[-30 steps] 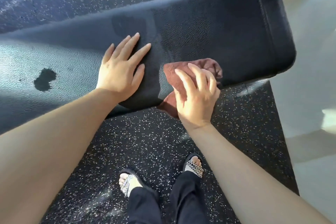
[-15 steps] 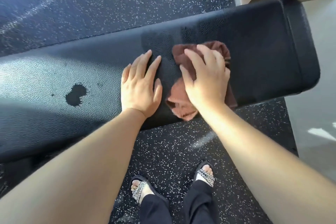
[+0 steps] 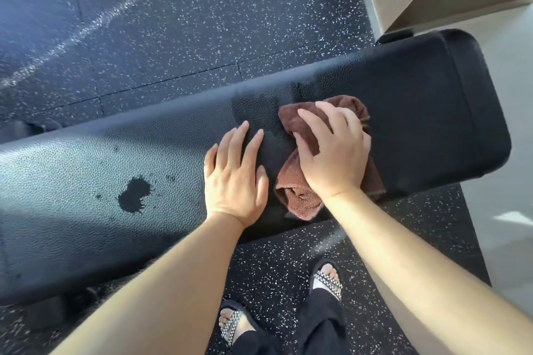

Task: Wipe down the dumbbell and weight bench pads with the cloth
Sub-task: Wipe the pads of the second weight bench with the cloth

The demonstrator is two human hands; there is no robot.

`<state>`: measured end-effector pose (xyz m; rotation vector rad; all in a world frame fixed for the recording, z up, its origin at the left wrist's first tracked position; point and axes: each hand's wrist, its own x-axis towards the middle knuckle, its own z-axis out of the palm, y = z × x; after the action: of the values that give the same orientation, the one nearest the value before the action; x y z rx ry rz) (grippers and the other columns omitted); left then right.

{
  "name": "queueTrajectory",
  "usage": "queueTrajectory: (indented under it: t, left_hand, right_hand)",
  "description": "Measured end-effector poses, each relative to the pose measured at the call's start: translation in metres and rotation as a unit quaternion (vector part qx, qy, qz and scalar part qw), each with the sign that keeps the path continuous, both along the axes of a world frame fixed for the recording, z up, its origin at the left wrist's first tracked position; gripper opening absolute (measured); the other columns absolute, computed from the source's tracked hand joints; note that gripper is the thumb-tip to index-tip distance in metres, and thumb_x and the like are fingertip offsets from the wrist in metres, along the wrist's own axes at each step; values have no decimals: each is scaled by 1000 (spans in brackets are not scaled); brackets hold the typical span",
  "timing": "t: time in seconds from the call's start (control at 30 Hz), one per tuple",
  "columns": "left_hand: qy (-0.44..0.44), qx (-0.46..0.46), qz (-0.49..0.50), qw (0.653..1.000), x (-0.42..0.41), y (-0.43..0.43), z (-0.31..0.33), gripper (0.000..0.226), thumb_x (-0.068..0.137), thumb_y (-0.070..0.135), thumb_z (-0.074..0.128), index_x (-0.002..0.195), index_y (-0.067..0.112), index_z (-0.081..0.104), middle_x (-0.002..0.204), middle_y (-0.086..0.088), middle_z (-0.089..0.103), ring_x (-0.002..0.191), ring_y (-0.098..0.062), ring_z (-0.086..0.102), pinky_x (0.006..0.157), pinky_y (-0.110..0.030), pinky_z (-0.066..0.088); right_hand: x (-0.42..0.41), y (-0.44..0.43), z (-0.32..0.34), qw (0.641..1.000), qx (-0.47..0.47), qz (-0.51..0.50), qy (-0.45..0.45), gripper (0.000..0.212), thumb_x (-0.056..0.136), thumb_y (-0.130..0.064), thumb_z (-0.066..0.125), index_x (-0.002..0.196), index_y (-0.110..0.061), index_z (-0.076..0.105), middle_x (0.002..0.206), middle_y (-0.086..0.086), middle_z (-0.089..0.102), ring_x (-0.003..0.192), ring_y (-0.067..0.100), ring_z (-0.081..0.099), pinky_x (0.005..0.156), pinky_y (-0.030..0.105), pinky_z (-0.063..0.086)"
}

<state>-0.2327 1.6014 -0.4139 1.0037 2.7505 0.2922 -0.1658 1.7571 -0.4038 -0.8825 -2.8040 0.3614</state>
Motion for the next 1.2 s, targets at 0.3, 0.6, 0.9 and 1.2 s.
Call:
queueTrajectory:
  t: [0.3,0.6,0.9,1.2]
  left_hand:
    - [-8,-33,4,999,0,3,3,63,80,34,41,141,21,33,150,-4,28,136,-21,23,110,-40,13]
    - [-31,15,47,998,-42,3,20,43,82,33,43,122,24,52,135,-3,45,121,-21,37,96,-37,20]
    - [-14,-97,70,993,-128,-16,10,48,84,46,32,118,21,54,114,-4,60,102,-31,54,90,-44,32]
    - [-36,-96,66,992,-131,-16,14,47,83,45,34,117,21,56,112,-1,59,100,-27,54,88,-42,31]
  right_hand:
    - [-9,14,2,999,-11,41,12,30,85,-36,59,115,-30,62,126,0,57,117,30,49,80,47,43]
    - [-62,31,10,999,-25,38,-9,32,84,-34,61,116,-31,61,127,0,56,119,29,47,82,48,42]
    - [-54,31,9,994,-35,99,-33,37,76,-31,71,112,-30,62,121,1,59,113,30,47,78,49,43]
    - [-113,24,14,992,-72,65,-75,33,78,-33,65,110,-32,61,119,-5,57,113,24,47,83,49,38]
